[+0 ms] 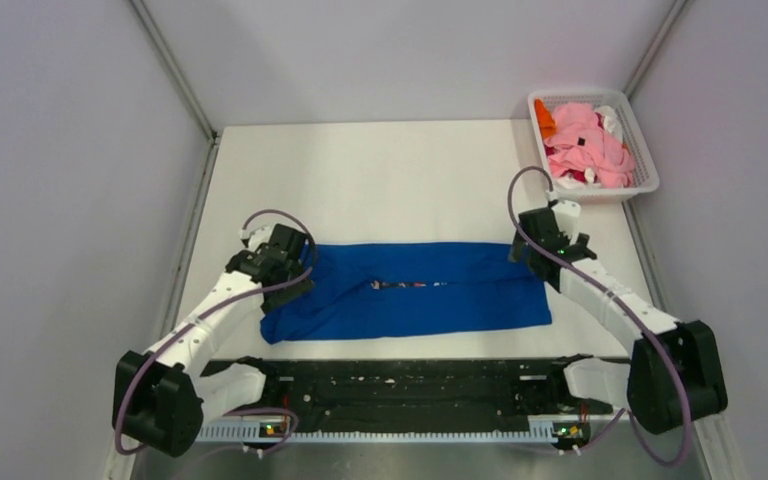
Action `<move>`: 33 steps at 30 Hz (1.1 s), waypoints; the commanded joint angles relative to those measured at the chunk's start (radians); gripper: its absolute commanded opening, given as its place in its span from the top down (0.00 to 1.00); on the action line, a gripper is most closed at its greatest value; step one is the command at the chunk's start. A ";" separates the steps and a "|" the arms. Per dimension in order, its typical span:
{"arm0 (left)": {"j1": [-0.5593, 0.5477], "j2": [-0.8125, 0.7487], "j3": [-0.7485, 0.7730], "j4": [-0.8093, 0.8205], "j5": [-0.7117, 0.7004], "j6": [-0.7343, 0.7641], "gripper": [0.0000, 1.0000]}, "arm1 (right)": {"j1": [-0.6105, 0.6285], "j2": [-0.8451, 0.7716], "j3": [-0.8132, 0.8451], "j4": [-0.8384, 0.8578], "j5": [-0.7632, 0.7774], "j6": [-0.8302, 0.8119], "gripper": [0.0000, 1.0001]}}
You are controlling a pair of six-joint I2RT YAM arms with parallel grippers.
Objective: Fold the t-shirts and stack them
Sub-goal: Fold the other side of the tshirt into a rectangle
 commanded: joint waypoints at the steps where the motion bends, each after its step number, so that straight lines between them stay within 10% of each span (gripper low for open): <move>1: -0.004 -0.072 0.057 -0.030 0.004 -0.002 0.22 | 0.008 -0.152 0.020 -0.083 0.117 0.105 0.01; 10: -0.006 0.095 0.130 0.357 0.440 0.181 0.01 | 0.008 -0.355 -0.044 0.080 -0.202 0.034 0.01; 18: -0.010 0.409 0.220 0.378 0.381 0.181 0.01 | 0.008 -0.415 -0.076 0.096 -0.271 0.022 0.01; 33: -0.123 0.254 0.027 0.351 0.441 0.224 0.01 | 0.008 -0.441 -0.090 0.104 -0.237 0.018 0.01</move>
